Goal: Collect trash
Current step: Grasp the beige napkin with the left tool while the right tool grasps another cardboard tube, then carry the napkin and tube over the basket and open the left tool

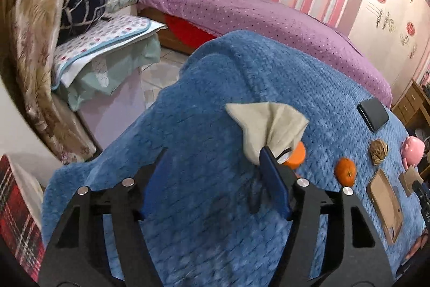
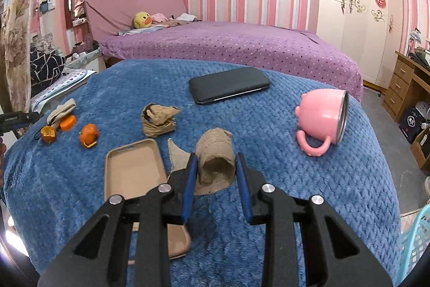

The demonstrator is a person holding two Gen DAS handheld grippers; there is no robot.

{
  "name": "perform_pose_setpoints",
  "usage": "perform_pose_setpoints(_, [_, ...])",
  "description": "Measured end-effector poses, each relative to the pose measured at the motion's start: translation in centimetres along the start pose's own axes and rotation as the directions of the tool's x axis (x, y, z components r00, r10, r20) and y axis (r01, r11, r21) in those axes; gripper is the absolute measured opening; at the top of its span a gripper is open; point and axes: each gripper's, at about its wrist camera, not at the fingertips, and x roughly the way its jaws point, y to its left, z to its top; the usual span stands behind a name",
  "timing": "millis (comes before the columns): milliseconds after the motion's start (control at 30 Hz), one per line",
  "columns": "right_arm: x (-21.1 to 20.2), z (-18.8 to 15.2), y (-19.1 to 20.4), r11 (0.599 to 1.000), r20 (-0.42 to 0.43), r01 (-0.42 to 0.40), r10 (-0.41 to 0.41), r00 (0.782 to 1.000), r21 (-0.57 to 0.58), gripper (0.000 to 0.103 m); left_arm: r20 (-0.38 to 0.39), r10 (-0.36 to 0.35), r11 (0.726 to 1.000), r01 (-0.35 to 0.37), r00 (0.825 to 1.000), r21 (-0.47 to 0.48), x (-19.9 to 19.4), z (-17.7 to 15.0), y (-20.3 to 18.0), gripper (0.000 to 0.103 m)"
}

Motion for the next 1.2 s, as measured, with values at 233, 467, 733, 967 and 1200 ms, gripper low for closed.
perform_pose_setpoints(233, [-0.4, -0.3, -0.5, 1.000, 0.000, 0.005, -0.005, 1.000, -0.006, 0.029, -0.040, -0.054, 0.997, 0.055, 0.998, 0.047, 3.4, 0.8, -3.3, 0.055])
perform_pose_setpoints(467, [-1.1, -0.3, -1.3, 1.000, 0.014, 0.006, -0.006, 1.000, 0.006, 0.029, -0.024, -0.088, 0.994, 0.090, 0.996, 0.064, 3.2, 0.6, -4.8, 0.010])
perform_pose_setpoints(733, [-2.8, -0.4, -3.7, 0.999, 0.036, 0.033, -0.034, 0.999, 0.017, 0.029, 0.183, -0.086, 0.989, 0.062, 0.979, 0.134, -3.9, 0.5, -8.2, 0.010])
perform_pose_setpoints(967, [-4.5, -0.8, -6.9, 0.996, 0.046, 0.086, -0.087, 0.995, 0.023, 0.029, 0.173, -0.139, 0.973, 0.102, 0.975, 0.207, -6.0, -1.8, -14.8, 0.010])
perform_pose_setpoints(1200, [-6.8, -1.8, -10.8, 0.989, 0.050, 0.141, -0.143, 0.988, 0.038, 0.029, 0.115, -0.210, 0.942, 0.170, 0.971, 0.288, -6.4, -5.1, -22.8, 0.010])
